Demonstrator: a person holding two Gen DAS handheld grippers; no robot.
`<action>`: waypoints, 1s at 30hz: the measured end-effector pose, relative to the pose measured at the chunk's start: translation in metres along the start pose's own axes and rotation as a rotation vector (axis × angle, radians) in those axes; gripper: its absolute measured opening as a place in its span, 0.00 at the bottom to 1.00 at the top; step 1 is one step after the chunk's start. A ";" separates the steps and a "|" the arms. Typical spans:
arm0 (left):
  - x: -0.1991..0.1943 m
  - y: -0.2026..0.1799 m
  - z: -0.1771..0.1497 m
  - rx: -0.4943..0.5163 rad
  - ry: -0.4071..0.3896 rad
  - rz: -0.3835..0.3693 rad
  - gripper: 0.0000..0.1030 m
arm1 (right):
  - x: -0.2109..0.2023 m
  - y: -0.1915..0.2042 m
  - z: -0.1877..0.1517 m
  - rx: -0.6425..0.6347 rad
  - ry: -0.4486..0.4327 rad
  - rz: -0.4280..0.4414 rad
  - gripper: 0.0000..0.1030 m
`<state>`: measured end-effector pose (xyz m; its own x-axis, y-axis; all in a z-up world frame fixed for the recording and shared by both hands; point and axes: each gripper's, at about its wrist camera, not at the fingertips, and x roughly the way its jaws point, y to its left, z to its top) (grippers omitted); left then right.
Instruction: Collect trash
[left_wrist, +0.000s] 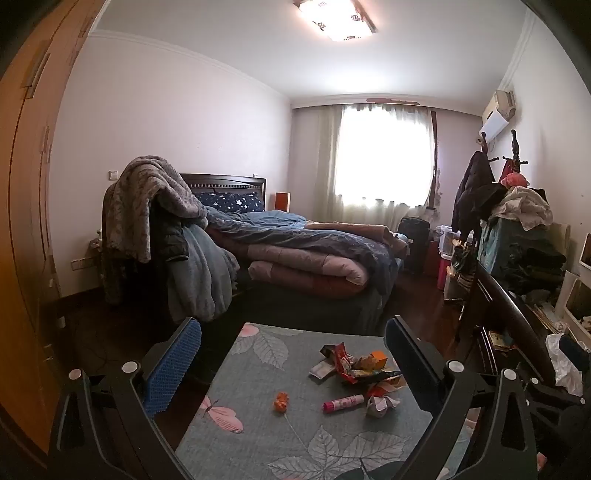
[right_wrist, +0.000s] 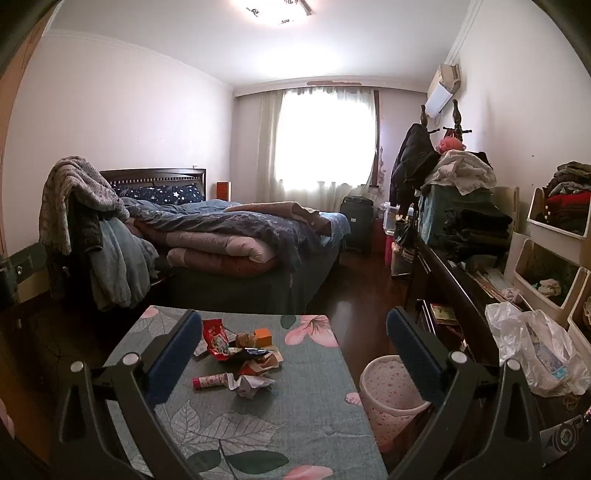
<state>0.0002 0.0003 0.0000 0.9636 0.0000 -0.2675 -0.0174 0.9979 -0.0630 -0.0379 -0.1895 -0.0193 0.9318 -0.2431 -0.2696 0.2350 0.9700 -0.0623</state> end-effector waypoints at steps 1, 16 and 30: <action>0.000 0.000 0.000 0.000 0.000 0.001 0.97 | -0.001 0.000 0.000 0.000 -0.001 0.000 0.97; 0.002 0.002 -0.002 0.000 -0.002 0.004 0.97 | -0.002 -0.002 0.001 0.003 -0.009 0.002 0.97; 0.005 0.004 -0.004 -0.002 0.002 0.006 0.97 | -0.002 -0.002 0.000 0.001 -0.009 0.002 0.97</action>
<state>0.0035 0.0044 -0.0052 0.9630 0.0054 -0.2696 -0.0233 0.9977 -0.0631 -0.0399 -0.1911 -0.0182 0.9348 -0.2410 -0.2609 0.2333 0.9705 -0.0605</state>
